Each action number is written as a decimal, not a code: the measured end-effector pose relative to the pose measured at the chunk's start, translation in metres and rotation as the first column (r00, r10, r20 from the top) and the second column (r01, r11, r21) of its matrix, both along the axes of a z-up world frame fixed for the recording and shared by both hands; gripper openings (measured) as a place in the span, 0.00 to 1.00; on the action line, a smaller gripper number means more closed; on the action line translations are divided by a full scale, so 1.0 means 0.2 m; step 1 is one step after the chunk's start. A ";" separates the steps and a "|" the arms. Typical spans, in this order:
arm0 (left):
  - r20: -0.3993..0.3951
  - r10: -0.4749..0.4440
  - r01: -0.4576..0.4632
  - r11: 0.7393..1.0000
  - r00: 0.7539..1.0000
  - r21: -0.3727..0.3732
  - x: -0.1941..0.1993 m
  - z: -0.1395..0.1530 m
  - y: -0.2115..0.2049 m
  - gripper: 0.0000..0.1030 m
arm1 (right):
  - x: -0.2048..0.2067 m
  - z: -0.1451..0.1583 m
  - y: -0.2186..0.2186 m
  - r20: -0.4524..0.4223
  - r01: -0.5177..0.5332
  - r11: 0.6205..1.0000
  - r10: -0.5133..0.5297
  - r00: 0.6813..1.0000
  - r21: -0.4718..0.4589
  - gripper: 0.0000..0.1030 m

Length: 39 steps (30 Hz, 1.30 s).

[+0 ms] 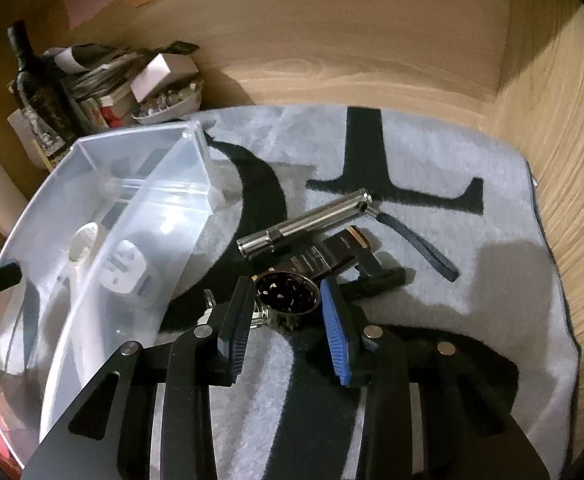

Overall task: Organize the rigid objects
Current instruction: 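Grasp the dark round object with the right tool and drop it in the box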

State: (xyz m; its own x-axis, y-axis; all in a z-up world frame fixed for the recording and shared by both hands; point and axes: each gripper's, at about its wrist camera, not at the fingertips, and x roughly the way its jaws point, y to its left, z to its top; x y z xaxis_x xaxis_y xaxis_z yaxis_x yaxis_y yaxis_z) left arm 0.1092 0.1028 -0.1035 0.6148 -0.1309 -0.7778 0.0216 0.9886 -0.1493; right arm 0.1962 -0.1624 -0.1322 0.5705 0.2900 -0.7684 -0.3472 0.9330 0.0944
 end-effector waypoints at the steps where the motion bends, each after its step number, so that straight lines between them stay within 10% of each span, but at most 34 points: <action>1: -0.001 -0.001 0.001 1.000 1.000 0.001 0.00 0.00 0.00 0.09 | -0.01 0.02 0.00 0.011 -0.001 1.000 0.001 1.000 0.001 0.31; 17: 0.002 0.001 -0.001 1.000 1.000 -0.004 0.00 0.00 0.00 0.09 | -0.24 0.38 0.23 0.245 -0.198 0.979 0.179 0.953 0.056 0.31; 39: 0.001 0.001 -0.001 1.000 1.000 -0.001 0.00 0.00 0.00 0.09 | -0.27 0.20 0.42 0.107 -0.311 0.950 0.310 0.945 -0.004 0.31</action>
